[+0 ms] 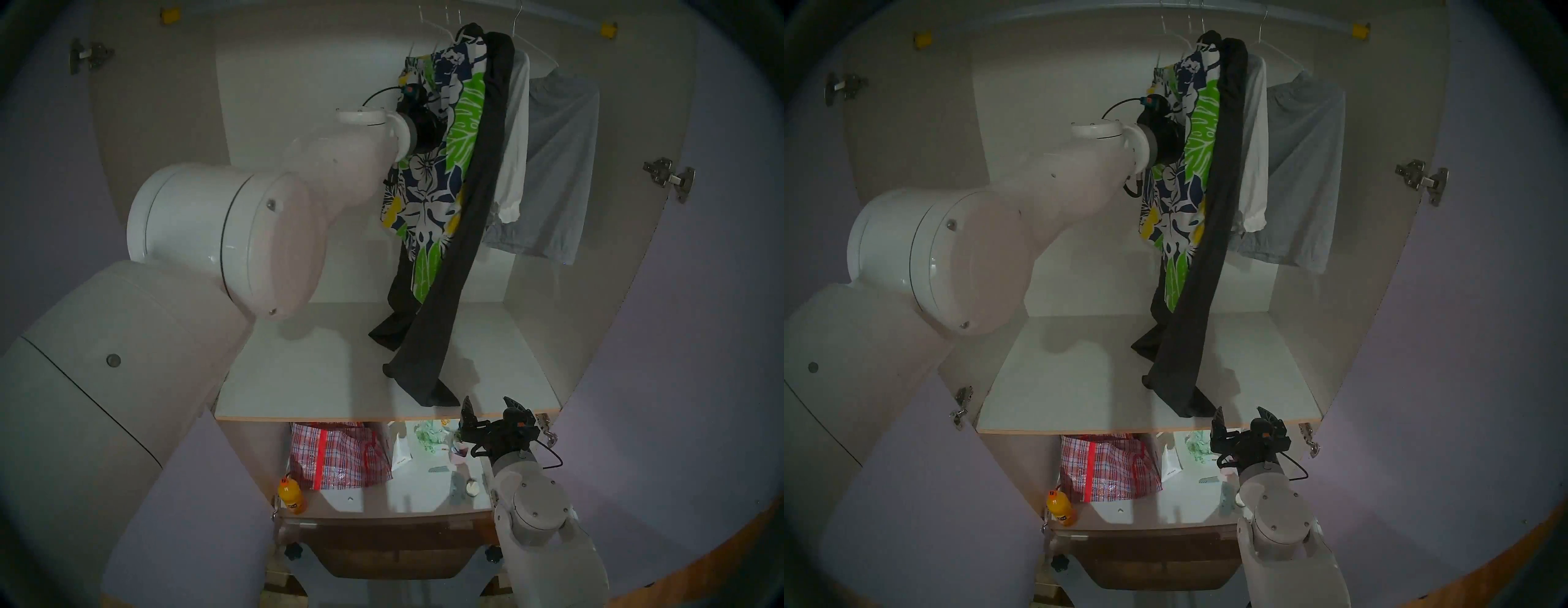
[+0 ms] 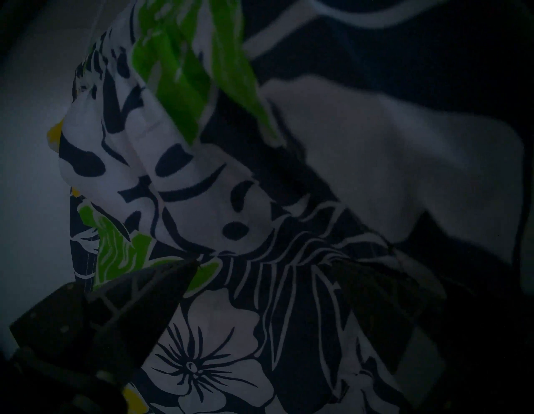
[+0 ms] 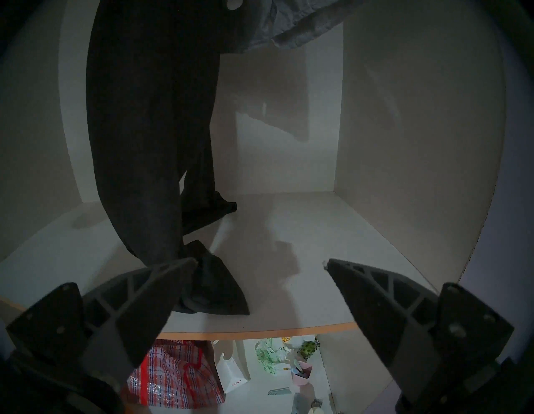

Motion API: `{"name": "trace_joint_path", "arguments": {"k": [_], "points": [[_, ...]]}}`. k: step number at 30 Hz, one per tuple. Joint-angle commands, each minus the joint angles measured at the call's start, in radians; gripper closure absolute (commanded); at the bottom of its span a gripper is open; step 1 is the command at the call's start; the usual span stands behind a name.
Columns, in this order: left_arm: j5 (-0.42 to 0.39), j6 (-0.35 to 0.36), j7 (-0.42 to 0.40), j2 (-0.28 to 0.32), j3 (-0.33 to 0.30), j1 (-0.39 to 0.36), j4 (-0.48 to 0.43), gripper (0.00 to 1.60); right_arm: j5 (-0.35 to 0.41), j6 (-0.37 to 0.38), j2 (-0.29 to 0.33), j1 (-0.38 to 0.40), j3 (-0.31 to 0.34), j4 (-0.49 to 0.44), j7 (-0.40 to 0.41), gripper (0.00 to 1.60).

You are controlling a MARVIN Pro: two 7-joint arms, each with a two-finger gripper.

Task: Move and arrange clothes and pants in the wardrobe

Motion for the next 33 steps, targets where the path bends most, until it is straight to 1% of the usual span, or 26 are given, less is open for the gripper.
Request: {"name": "trace_joint_path", "arguments": {"k": [1, 3, 9, 10, 11, 23, 33], "points": [[-0.007, 0.007, -0.032, -0.044, -0.004, -0.042, -0.025, 0.00, 0.000, -0.007, 0.000, 0.013, -0.001, -0.019, 0.000, 0.00], [-0.008, 0.009, -0.035, -0.053, -0.005, -0.042, -0.025, 0.00, 0.000, -0.007, 0.000, 0.013, -0.001, -0.018, 0.000, 0.00], [-0.007, 0.022, -0.050, -0.106, -0.006, -0.042, -0.025, 0.00, 0.000, -0.006, 0.000, 0.015, -0.001, -0.013, 0.000, 0.00], [-0.007, 0.026, -0.053, -0.123, -0.006, -0.041, -0.024, 0.00, 0.000, -0.007, 0.000, 0.016, -0.001, -0.012, 0.000, 0.00], [-0.007, 0.026, -0.053, -0.123, -0.006, -0.041, -0.024, 0.00, 0.000, -0.007, 0.000, 0.016, -0.001, -0.012, 0.000, 0.00], [-0.010, 0.047, -0.085, -0.221, -0.015, -0.028, -0.017, 0.00, 0.000, -0.007, 0.000, 0.020, -0.001, -0.005, -0.001, 0.00], [-0.009, 0.068, -0.120, -0.221, -0.019, -0.033, -0.022, 0.00, 0.001, -0.007, 0.000, 0.024, -0.001, 0.000, -0.001, 0.00]]}}
